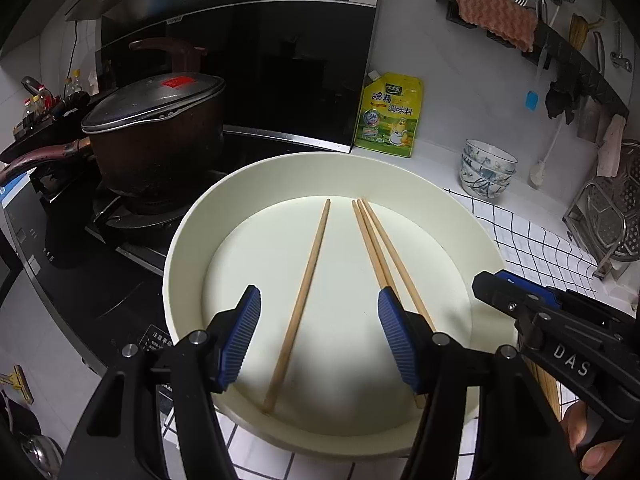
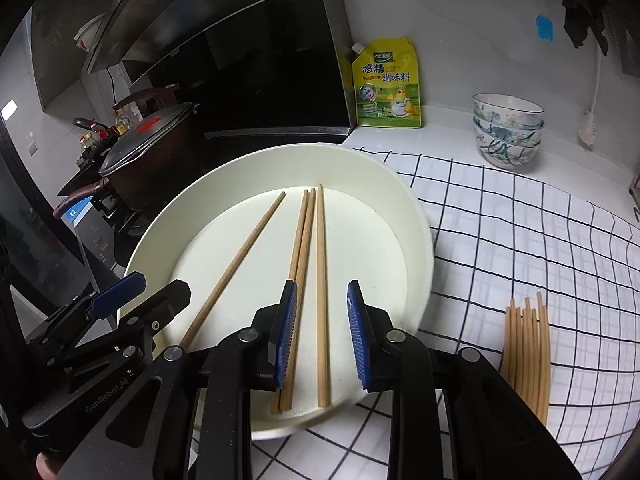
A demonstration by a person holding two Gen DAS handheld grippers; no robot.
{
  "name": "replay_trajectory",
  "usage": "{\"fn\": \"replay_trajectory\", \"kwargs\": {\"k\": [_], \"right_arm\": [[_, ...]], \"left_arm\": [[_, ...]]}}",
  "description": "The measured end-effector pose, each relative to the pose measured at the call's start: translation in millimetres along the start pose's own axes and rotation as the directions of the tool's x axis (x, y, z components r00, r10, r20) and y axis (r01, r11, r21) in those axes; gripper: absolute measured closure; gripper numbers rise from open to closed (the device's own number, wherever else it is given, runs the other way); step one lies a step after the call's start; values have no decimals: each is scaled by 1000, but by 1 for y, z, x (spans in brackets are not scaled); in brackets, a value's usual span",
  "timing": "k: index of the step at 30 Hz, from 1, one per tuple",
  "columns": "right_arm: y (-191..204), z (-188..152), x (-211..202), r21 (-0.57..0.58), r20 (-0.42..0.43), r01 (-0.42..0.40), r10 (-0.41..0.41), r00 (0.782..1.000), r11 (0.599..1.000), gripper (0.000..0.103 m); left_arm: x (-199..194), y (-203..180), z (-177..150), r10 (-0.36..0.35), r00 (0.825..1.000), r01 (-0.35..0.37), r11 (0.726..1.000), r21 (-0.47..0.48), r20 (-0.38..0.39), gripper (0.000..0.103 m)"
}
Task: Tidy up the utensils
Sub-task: 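Open both tools to drop the chopsticks into the basin, then move both open tools back over the chopstick pile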
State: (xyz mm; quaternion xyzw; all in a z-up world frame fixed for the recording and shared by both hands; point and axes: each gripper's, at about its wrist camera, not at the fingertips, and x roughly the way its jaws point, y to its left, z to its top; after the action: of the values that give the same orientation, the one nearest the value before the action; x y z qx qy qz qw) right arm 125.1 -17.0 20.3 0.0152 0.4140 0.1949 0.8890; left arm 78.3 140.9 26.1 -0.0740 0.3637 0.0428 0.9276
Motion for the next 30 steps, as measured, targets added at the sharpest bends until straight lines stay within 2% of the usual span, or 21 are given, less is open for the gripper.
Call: {"fn": "replay_trajectory", "kwargs": {"k": [8, 11, 24, 28, 30], "right_arm": [[-16, -14, -31, 14, 38, 28, -28, 999, 1000, 72], [-26, -22, -43, 29, 48, 38, -39, 998, 999, 71], [-93, -59, -92, 100, 70, 121, -128, 989, 988, 63], [-112, -68, -101, 120, 71, 137, -146, 987, 983, 63], [-121, -72, -104, 128, 70, 145, -155, 985, 981, 62]], "left_arm": [[-15, -20, -10, -19, 1000, 19, 999, 39, 8, 41], [-22, -33, -14, -26, 1000, 25, 998, 58, 16, 37], [-39, -99, -37, -110, 994, 109, 987, 118, 1, 35], [-42, -118, -45, -132, 991, 133, 982, 132, -11, 25], [-43, -126, -51, -144, 989, 145, 980, 133, -21, 24]]}}
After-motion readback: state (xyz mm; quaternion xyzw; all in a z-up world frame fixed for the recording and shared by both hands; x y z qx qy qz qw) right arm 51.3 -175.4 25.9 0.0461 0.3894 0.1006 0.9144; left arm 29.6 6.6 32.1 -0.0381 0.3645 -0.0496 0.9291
